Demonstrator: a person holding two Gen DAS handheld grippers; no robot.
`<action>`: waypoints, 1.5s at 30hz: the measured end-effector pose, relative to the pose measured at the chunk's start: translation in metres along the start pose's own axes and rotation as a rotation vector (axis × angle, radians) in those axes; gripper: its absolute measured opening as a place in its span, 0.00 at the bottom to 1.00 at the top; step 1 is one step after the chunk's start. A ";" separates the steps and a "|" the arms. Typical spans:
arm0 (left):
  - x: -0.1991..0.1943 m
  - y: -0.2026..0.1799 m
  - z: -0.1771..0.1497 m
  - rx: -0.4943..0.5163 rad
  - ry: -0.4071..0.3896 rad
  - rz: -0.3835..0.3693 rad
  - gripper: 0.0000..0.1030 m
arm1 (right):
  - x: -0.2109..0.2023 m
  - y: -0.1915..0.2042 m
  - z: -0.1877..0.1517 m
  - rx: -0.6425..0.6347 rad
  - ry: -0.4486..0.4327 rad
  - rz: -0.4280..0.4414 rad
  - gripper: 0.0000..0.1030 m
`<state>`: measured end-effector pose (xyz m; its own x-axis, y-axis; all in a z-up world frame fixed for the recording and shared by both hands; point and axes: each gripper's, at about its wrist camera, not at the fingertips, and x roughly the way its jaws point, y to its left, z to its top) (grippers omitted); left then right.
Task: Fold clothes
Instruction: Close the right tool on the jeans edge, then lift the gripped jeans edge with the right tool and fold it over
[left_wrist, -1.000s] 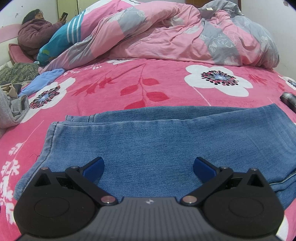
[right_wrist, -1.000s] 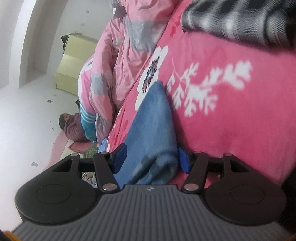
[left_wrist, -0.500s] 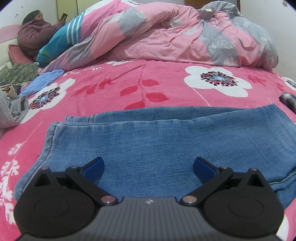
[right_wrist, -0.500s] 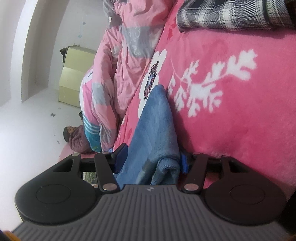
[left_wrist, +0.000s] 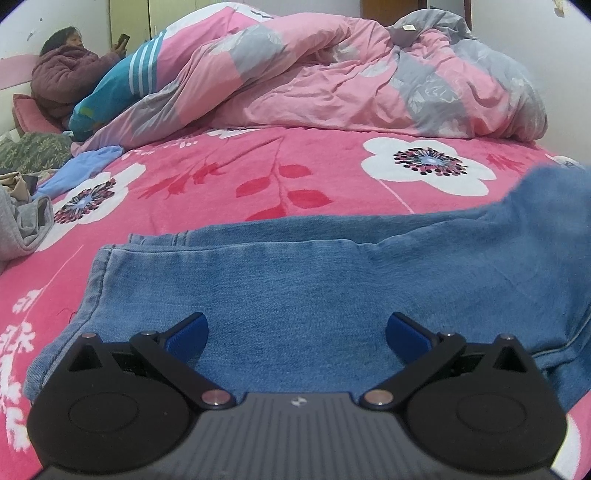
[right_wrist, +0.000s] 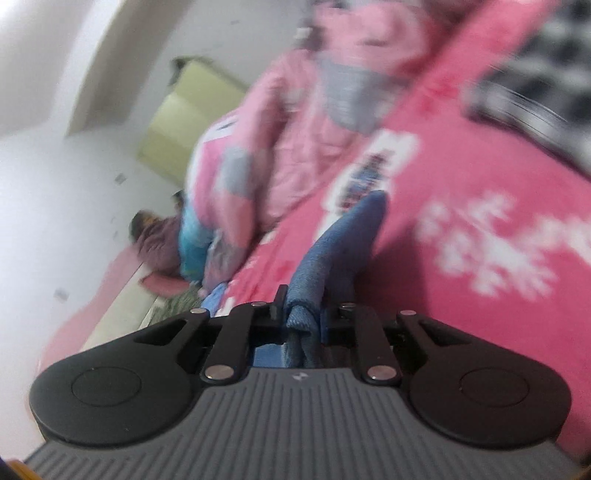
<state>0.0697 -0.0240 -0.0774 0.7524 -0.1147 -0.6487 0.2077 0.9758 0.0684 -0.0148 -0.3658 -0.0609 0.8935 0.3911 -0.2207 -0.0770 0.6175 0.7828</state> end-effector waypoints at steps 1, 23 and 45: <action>0.000 0.000 -0.001 0.002 -0.003 0.001 1.00 | 0.004 0.011 0.003 -0.028 0.007 0.025 0.12; 0.058 0.000 0.069 0.089 0.152 0.034 1.00 | 0.021 0.075 0.000 -0.098 0.090 0.351 0.12; -0.018 -0.013 0.021 0.072 0.027 -0.145 0.99 | 0.026 0.080 -0.004 -0.090 0.101 0.365 0.12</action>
<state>0.0668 -0.0382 -0.0503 0.6945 -0.2469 -0.6759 0.3578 0.9334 0.0267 0.0009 -0.3030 -0.0063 0.7525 0.6586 0.0032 -0.4246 0.4813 0.7669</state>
